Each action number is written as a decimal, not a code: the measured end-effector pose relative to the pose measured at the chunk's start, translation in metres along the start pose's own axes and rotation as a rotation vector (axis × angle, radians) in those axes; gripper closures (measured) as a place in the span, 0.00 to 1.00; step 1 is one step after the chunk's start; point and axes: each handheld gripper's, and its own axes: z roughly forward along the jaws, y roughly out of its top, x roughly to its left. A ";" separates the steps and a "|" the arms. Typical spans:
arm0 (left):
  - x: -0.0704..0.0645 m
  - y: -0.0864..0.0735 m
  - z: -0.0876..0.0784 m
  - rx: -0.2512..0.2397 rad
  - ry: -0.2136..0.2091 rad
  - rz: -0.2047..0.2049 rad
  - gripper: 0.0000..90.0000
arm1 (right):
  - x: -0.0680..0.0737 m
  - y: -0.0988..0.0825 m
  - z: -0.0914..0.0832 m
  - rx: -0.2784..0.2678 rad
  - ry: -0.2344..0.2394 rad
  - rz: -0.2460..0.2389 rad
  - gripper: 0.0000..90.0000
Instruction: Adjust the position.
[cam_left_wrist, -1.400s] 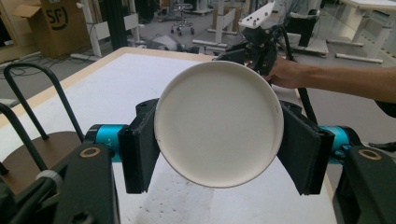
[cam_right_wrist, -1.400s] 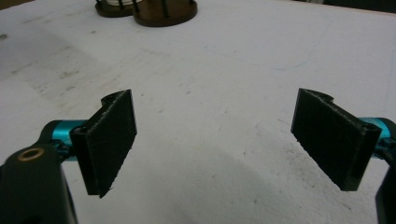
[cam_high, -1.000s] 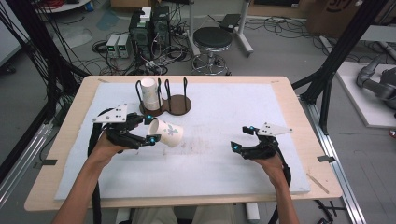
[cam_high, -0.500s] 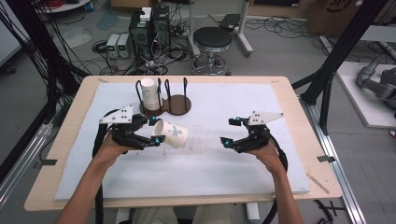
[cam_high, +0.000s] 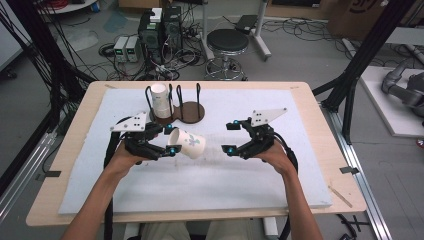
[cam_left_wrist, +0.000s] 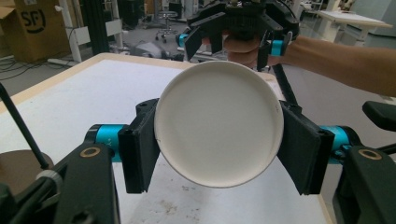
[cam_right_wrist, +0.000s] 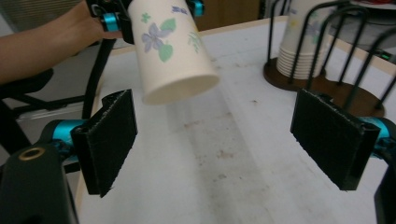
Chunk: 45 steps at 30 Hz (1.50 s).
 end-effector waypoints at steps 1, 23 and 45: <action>0.000 0.000 0.001 -0.002 -0.004 0.000 0.40 | 0.000 0.003 0.003 0.000 0.017 -0.007 0.17; -0.006 0.001 0.018 0.004 -0.050 0.007 0.40 | -0.005 0.020 0.040 -0.002 0.194 -0.016 0.17; -0.010 0.007 0.020 -0.033 -0.074 0.013 0.40 | 0.005 0.020 0.076 0.071 0.288 -0.041 0.17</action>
